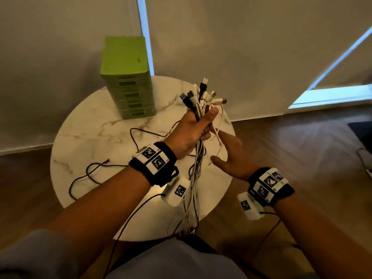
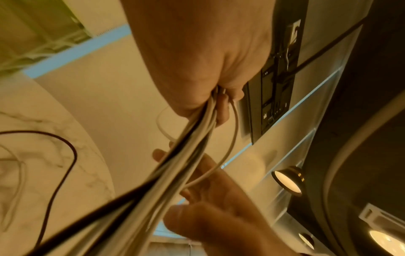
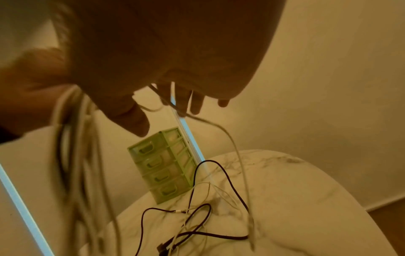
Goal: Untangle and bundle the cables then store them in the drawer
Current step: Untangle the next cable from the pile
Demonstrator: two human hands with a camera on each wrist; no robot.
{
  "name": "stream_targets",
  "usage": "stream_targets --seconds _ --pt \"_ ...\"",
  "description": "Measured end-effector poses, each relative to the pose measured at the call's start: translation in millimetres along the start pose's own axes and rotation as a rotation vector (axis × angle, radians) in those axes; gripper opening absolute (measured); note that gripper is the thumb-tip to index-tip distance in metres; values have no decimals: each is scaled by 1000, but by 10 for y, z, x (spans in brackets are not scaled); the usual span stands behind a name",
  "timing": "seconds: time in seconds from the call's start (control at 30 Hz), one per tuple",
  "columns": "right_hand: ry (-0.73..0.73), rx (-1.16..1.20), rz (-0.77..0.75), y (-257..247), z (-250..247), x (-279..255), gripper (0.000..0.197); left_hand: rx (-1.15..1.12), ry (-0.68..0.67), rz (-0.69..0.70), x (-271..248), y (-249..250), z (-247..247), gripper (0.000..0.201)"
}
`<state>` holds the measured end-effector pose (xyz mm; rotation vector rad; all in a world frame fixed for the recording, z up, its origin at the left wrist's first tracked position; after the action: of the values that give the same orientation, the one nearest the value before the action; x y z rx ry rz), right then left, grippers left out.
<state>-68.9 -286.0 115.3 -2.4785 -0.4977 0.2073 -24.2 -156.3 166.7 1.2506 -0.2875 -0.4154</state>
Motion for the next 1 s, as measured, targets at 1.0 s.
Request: stream_targets --seconds 1.0 --pt "198 322 58 -346 -177 -175 35 -40 179 -34 130 -139 -102 38"
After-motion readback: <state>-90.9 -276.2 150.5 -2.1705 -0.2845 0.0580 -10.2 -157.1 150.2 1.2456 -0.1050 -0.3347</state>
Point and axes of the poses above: each hand's wrist, its own x-axis towards the middle knuckle, its own z-axis out of the palm, y = z × x, the point moved 7 cm from there along x, towards the middle knuckle, and after that the axes turned 7 degrees about -y, right-handed, at the moved point
